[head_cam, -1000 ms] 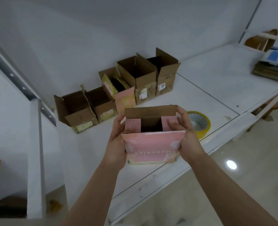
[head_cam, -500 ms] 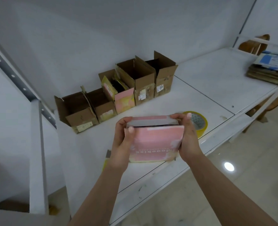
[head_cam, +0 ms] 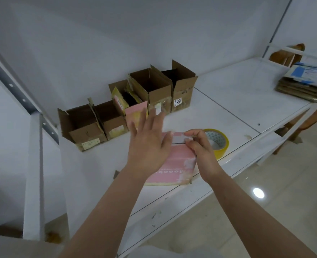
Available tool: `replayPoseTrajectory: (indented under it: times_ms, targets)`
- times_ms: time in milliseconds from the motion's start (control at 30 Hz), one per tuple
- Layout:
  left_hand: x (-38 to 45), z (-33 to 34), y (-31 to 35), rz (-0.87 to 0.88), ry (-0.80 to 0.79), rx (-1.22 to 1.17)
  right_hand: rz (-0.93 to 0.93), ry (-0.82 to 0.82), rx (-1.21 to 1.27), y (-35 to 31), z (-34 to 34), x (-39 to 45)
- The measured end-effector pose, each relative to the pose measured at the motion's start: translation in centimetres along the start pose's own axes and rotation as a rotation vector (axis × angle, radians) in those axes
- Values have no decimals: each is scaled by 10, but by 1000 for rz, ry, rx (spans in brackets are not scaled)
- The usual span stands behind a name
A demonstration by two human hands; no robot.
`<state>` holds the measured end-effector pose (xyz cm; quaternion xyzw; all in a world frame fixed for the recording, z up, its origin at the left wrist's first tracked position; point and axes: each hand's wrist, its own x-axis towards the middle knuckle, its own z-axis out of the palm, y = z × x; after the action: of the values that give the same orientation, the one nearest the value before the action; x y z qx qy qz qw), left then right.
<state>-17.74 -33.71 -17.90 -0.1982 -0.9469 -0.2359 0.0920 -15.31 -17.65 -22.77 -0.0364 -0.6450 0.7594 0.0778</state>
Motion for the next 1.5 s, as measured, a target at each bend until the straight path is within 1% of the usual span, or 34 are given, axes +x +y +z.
replayPoseTrajectory:
  times_ms: [67,100,167,233,267,300,400,433,467,533,600,667,700,733,800,833,900,967,1000,1067,1133,1300,1400,1500]
  targets:
    - [4,13,0,-3,-231,282,-17,-85,-58,-5,-6,2]
    - [5,16,-3,-9,-288,342,-31,-122,-122,-10,-12,4]
    - [6,19,-8,-17,-314,348,-64,-113,-232,-16,-32,15]
    - [4,20,-9,-14,-308,350,-26,-20,-385,-20,-56,30]
    - [4,21,-10,-16,-301,357,10,-8,-524,-19,-68,38]
    - [4,21,-9,-21,-299,359,57,-45,-714,-15,-79,45]
    - [4,21,-9,-40,-291,332,216,-296,-1415,10,-102,57]
    - [5,21,-9,-42,-284,328,219,-360,-1597,20,-107,57]
    - [5,20,-9,-44,-279,327,190,-388,-1730,29,-110,56]
    - [4,19,-7,-52,-284,331,89,-342,-1849,34,-115,54]
    - [4,18,-6,-53,-300,336,66,-261,-1848,24,-119,56]
    - [5,15,-6,-53,-320,330,67,-206,-1780,2,-119,63]
    - [8,14,-5,-55,-339,327,21,-180,-1686,-13,-118,67]
    - [11,11,-3,-60,-364,318,-20,-170,-1531,-31,-114,69]
    - [18,7,4,-82,-394,237,-80,-200,-1197,-69,-99,68]
    - [20,7,8,-104,-386,159,-119,-236,-1086,-86,-91,65]
    - [21,4,12,-160,-321,-56,-182,-332,-939,-110,-71,56]
    - [17,-2,12,-191,-262,-331,-211,-449,-838,-124,-50,45]
    - [13,-5,11,-176,-231,-493,-224,-496,-805,-126,-41,41]
    - [6,-8,10,-103,-152,-749,-267,-555,-794,-126,-23,35]
    - [0,-9,11,-66,-89,-880,-295,-591,-831,-123,-10,34]
    - [-1,-2,13,-144,6,-982,-297,-665,-948,-112,6,34]
    - [2,-1,10,-193,48,-1077,-301,-684,-939,-110,9,36]
    - [4,1,5,-220,97,-1112,-255,-800,-974,-111,4,36]
